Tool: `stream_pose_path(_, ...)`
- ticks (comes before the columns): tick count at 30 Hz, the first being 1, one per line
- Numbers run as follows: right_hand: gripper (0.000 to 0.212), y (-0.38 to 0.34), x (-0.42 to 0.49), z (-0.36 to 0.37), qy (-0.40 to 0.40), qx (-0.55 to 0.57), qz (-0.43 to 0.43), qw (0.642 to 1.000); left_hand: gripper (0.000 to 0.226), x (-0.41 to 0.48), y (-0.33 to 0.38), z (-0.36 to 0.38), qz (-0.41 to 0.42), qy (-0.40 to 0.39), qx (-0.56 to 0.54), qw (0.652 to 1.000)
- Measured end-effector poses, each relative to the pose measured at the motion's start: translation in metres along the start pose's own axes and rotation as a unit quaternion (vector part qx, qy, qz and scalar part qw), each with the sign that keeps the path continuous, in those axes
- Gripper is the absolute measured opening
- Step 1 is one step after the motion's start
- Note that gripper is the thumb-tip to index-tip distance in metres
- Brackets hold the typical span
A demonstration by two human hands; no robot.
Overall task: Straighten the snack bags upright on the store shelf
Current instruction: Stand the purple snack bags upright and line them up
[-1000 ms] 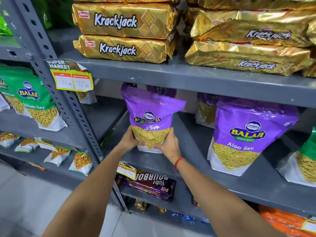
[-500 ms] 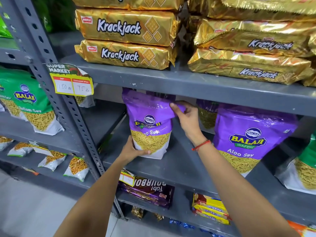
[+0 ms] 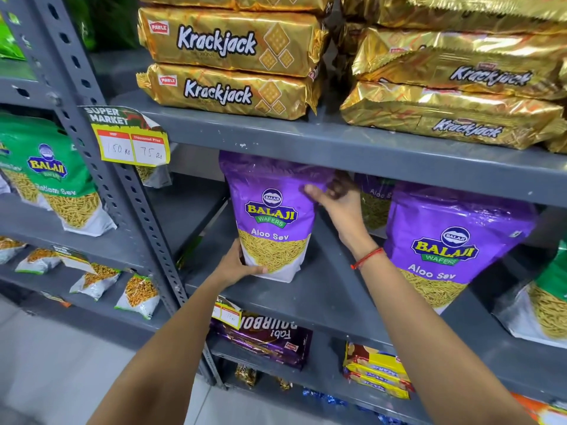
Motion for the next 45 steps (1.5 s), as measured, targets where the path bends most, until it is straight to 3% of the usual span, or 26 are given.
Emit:
stream_pose_path(3, 0.046, 0.060, -0.029, -0.015, -0.090, -0.055, 0.126, 0.986, 0.105, -0.003, -0.011, -0.005, -0.009, 0.028, -0.001, 1.000)
stream_pose_path(5, 0.063, 0.102, -0.056, -0.020, -0.178, -0.123, 0.217, 0.952, 0.099, -0.002, -0.016, -0.007, -0.018, 0.037, -0.002, 0.999)
stream_pose_path(7, 0.068, 0.130, -0.076, -0.019, -0.203, -0.169, 0.258, 0.929, 0.094, -0.001, -0.016, -0.009, -0.023, 0.038, 0.002, 0.999)
stream_pose_path(11, 0.063, 0.150, -0.089, -0.005, -0.150, -0.216, 0.221, 0.939, 0.089, 0.000, -0.016, -0.011, -0.008, 0.028, -0.026, 0.999)
stream_pose_path(15, 0.054, 0.151, -0.098, 0.011, -0.100, -0.232, 0.182, 0.950, 0.059, -0.003, -0.017, -0.013, 0.004, -0.009, -0.028, 1.000)
stream_pose_path(26, 0.050, 0.160, -0.109, 0.032, -0.081, -0.257, 0.174, 0.947, 0.057, -0.007, -0.015, -0.026, -0.024, -0.033, -0.026, 0.999)
stream_pose_path(31, 0.062, 0.159, -0.115, 0.025, -0.090, -0.231, 0.192, 0.950, 0.054, -0.018, -0.014, -0.022, -0.014, 0.023, -0.054, 0.998)
stream_pose_path(34, 0.082, 0.150, -0.125, 0.009, -0.088, -0.216, 0.178, 0.956, 0.049, -0.033, -0.016, -0.014, -0.004, 0.151, -0.082, 0.985)
stream_pose_path(37, 0.065, 0.128, -0.139, -0.030, -0.009, -0.208, 0.134, 0.969, 0.043, -0.057, -0.012, 0.000, 0.005, 0.362, -0.100, 0.927)
stream_pose_path(39, 0.041, 0.107, -0.156, -0.067, 0.086, -0.194, 0.089, 0.973, 0.030, -0.068, 0.006, 0.022, 0.065, 0.406, -0.125, 0.903)
stream_pose_path(42, 0.026, 0.081, -0.187, -0.130, 0.218, -0.205, 0.031, 0.954, 0.020, -0.066, 0.047, 0.081, 0.158, 0.317, -0.093, 0.931)
stream_pose_path(45, 0.052, 0.066, -0.205, -0.189, 0.312, -0.243, 0.027, 0.918, 0.033, -0.051, 0.078, 0.149, 0.161, 0.149, -0.040, 0.975)
Point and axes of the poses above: each hand's wrist, its own x-axis towards the middle knuckle, its own z-axis out of the palm, y = z × x, the point moved 4 cm from there along x, towards the middle knuckle, and after that the axes turned 4 degrees about -z, right-handed, at the moved point
